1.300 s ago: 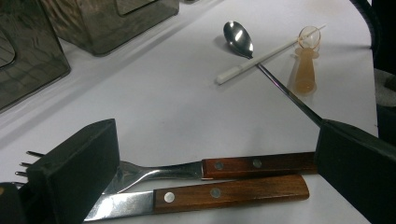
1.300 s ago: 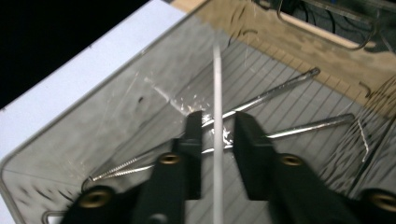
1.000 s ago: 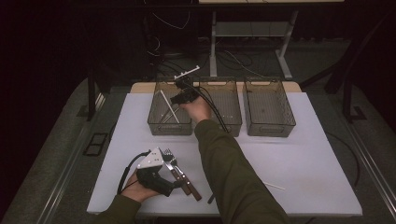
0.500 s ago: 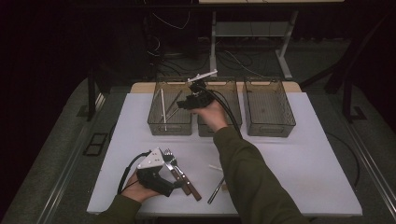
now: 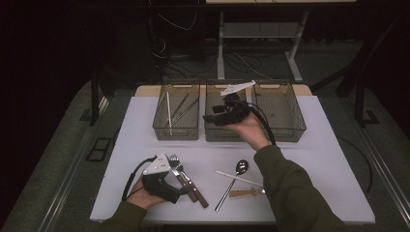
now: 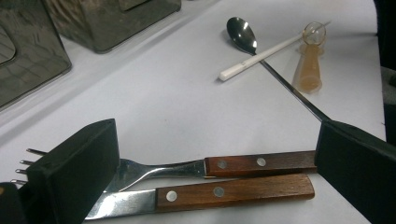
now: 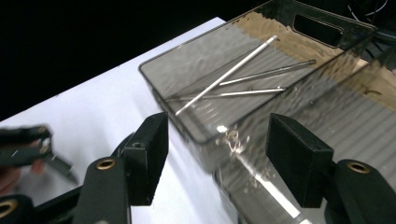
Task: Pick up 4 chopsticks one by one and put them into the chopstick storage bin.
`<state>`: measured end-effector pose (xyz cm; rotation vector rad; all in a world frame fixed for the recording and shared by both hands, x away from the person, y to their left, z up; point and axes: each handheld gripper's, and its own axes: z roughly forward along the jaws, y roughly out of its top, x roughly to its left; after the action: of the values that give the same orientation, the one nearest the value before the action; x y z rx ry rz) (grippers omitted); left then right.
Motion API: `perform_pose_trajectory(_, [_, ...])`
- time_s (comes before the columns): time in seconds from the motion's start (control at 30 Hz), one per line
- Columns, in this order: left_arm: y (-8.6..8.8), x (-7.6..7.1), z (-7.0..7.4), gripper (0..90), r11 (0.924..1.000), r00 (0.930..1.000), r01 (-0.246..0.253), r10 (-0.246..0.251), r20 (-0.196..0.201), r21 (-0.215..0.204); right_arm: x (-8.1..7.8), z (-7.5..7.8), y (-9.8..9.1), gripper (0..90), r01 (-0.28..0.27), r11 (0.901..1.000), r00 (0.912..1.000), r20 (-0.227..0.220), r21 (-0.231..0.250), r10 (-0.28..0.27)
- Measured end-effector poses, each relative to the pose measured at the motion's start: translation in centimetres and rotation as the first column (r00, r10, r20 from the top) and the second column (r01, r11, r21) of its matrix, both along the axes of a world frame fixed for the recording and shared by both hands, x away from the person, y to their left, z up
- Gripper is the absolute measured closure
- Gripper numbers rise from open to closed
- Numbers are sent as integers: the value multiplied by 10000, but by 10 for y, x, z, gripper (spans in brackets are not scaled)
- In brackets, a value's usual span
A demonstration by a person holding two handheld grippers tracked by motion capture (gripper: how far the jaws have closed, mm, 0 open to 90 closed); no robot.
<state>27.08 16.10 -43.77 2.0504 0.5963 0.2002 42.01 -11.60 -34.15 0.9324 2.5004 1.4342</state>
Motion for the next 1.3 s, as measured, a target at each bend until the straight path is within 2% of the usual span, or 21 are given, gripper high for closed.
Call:
perform_pose_trajectory(0.27, [-1,1,-1,0,10000,10000,-47,47,-23,49,-29,-14,-38,404,-421,9990,9991,-16,-119,421])
perform_pose_trajectory(0.47, [-1,1,-2,0,10000,10000,-54,54,-40,74,-53,-27,-62,456,-781,9964,9969,-106,-338,778])
perform_pose_trajectory(0.53, [-1,1,-2,0,10000,10000,-47,48,-40,72,-60,-32,-68,498,-910,9947,9957,-192,-481,902])
perform_pose_trajectory(0.7, [-1,1,-2,0,10000,10000,-37,38,-11,83,-80,-46,-85,593,-1317,9865,9911,-324,-972,1291])
perform_pose_trajectory(0.83, [-1,1,-2,0,9999,10000,-66,67,-57,126,-94,-58,-102,663,-1572,9824,9867,-576,-1008,1519])
perform_pose_trajectory(0.97, [-1,1,-2,0,9999,10000,-79,80,-52,149,-107,-68,-114,699,-1852,9743,9815,-731,-1283,1769])
perform_pose_trajectory(1.13, [-1,1,-2,0,9999,9999,-84,85,-61,149,-121,-80,-122,737,-2050,9627,9768,-986,-1769,1899])
perform_pose_trajectory(1.3, [-1,1,-2,0,9999,10000,-59,60,-42,145,-125,-89,-121,754,-2232,9525,9726,-1124,-2072,2034])
